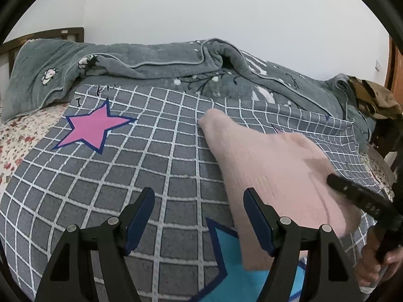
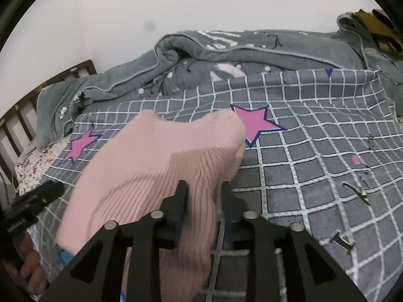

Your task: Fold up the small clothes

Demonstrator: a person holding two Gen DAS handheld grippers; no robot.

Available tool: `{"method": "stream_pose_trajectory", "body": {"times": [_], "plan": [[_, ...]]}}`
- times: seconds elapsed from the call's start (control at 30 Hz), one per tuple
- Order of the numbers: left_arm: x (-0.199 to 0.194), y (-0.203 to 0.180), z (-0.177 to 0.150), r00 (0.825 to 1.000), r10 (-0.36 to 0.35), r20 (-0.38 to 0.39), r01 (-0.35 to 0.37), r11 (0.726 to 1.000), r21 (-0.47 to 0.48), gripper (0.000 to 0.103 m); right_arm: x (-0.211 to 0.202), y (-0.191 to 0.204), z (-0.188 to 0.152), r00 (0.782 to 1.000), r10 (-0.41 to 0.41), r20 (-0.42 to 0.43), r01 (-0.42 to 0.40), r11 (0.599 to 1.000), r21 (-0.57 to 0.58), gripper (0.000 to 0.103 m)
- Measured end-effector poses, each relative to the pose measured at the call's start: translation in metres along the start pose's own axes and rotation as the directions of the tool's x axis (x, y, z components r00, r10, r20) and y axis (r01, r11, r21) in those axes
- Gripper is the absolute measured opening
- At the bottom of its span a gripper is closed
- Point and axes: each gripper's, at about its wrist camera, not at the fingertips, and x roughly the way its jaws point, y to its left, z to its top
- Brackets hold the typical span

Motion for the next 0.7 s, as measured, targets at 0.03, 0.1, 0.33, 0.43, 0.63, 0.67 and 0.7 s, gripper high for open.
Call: {"method": "stream_pose_trajectory", "body": {"times": [0.03,0.1,0.33,0.43,0.63,0.67,0.7], "plan": [[-0.002,-0.002,-0.001,1.0,-0.014,-0.008,0.014,1.0,-0.005,0.071,-0.007,0.001,0.0,1.0,-0.008,0.004,0.008,1.0,-0.009,0.035],[-0.005,-0.004,-0.004,0.999,-0.032,-0.027,0.032,0.999,-0.019,0.072,-0.024,0.003,-0.006,1.0,-0.024,0.006,0.024,1.0,-0.011,0.035],[-0.046,-0.021,-0.019,0.998,-0.032,-0.046,0.031,0.999,-0.008,0.073,-0.072,0.001,-0.029,0.998,-0.036,-0.043,0.036,0.999,0.001,0.035],[-0.072,-0.03,-0.021,0.999,-0.036,-0.032,0.036,0.999,-0.005,0.078,-0.097,0.003,-0.033,0.997,-0.058,-0.049,0.058,0.998,-0.003,0.035],[-0.119,-0.045,-0.022,1.0,0.01,0.001,-0.01,1.0,0.021,0.087,-0.153,0.008,-0.032,0.994,-0.11,-0.004,0.11,0.994,-0.012,0.05],[-0.127,-0.047,-0.021,1.0,0.017,0.005,-0.017,1.0,0.019,0.088,-0.165,0.008,-0.032,0.994,-0.112,0.005,0.112,0.994,-0.007,0.055],[-0.133,-0.048,-0.021,1.0,0.02,0.008,-0.02,1.0,0.018,0.089,-0.171,0.007,-0.031,0.994,-0.111,0.009,0.111,0.994,-0.004,0.058]]}}
